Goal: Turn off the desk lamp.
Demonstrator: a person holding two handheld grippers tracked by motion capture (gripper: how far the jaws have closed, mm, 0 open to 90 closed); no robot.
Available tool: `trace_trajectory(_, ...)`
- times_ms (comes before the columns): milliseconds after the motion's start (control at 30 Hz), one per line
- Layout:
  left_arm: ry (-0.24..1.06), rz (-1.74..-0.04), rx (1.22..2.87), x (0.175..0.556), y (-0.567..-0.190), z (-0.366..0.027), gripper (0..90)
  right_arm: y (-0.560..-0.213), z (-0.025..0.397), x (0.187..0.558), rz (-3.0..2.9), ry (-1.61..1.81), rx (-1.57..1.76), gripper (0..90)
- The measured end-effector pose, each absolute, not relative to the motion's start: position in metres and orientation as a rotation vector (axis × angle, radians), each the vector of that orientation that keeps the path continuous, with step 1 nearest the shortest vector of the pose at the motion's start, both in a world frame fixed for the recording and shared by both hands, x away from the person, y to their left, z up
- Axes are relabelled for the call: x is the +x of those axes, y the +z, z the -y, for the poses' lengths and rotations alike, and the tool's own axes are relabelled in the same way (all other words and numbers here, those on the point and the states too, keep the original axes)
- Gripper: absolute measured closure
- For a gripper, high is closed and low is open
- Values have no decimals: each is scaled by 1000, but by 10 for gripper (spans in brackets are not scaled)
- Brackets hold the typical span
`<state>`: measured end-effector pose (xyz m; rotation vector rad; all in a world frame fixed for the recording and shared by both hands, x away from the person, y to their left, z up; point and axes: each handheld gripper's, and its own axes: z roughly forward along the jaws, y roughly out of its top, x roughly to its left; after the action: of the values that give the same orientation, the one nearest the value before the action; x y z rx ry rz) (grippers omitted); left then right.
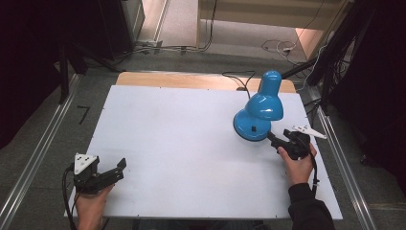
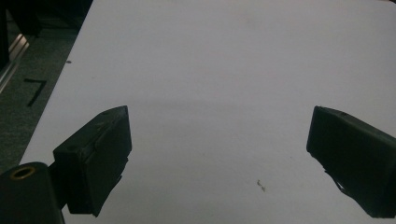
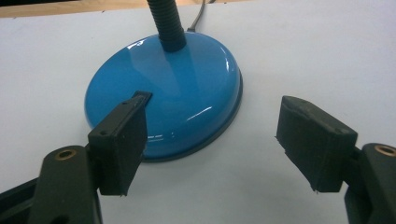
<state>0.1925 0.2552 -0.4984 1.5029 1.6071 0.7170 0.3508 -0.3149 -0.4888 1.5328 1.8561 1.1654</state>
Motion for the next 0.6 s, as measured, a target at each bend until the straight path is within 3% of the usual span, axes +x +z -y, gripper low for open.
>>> trace_trajectory(600, 718, -1604, 1507, 193, -498, -254, 73, -488, 331, 323, -1877, 1122, 1511, 181)
